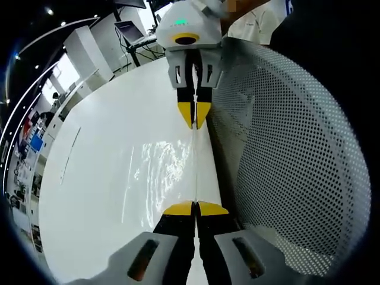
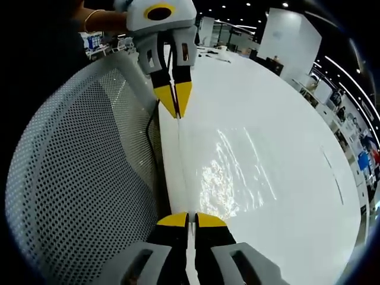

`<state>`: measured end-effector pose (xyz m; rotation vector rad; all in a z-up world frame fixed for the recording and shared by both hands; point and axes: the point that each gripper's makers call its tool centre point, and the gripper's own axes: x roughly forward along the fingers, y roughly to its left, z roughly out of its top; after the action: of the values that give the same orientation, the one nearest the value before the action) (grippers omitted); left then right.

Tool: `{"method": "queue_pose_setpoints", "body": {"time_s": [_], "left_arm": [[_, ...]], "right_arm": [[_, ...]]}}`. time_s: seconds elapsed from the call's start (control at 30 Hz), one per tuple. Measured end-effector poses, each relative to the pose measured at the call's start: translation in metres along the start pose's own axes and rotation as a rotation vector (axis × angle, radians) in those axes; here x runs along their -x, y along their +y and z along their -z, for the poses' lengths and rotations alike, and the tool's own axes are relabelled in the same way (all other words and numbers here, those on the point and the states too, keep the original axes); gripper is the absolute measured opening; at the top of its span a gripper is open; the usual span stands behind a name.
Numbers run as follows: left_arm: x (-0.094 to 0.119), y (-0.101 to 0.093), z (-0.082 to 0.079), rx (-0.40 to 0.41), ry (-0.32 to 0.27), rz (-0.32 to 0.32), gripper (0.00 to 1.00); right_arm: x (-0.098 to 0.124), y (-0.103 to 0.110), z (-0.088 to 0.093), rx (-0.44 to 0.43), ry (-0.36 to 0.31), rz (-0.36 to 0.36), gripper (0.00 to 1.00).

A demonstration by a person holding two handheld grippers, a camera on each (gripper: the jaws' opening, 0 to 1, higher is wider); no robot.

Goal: Open the resealable bag by pulling the two sides of the seal apart until the entire bag opening is separated and visibly accessible.

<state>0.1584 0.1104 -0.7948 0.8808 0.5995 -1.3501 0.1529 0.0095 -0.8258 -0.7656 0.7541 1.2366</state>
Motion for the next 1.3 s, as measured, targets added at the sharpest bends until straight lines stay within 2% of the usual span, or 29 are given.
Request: {"method": "queue_pose_setpoints", "body": {"time_s": [0.33,0.43,0.53,0.6,0.7,0.77,0.8,0.87,1.0,1.3], "left_arm": [[0.000,-0.001,0.002,-0.005,0.000,0.011,0.00],[0.000,-0.003,0.002,-0.012,0.008,0.021,0.00],[-0.003,-0.008,0.004,-0.023,0.015,0.035,0.00],[-0.004,-0.009,0.008,-0.042,0.036,0.029,0.00],[-0.004,-0.009,0.008,-0.041,0.037,0.029,0.00],[-0.004,-0.009,0.007,-0.042,0.030,0.025,0.00],[-0.004,-0.009,0.006,-0.041,0.029,0.027,0.00],[-0.005,-0.008,0.005,-0.047,0.028,0.021,0.00],[-0.006,-0.009,0.004,-0.061,0.033,0.023,0.00],[-0.004,-0.009,0.003,-0.063,0.024,0.019,0.00]], "right_arm": [[0.000,0.001,0.002,-0.016,0.002,0.001,0.00],[-0.001,-0.001,0.001,-0.071,-0.007,0.017,0.00],[-0.003,-0.004,0.001,-0.062,-0.012,0.039,0.00],[-0.003,-0.002,-0.001,-0.075,-0.023,0.030,0.00],[-0.002,0.000,-0.003,-0.109,-0.029,0.016,0.01],[-0.001,0.001,-0.007,-0.117,-0.047,0.013,0.01],[0.000,0.004,-0.016,-0.157,-0.085,0.002,0.02],[0.003,0.005,-0.027,-0.160,-0.118,-0.003,0.03],[0.004,0.003,-0.039,-0.142,-0.131,0.004,0.03],[-0.004,0.002,-0.035,-0.154,-0.121,-0.013,0.03]]}}
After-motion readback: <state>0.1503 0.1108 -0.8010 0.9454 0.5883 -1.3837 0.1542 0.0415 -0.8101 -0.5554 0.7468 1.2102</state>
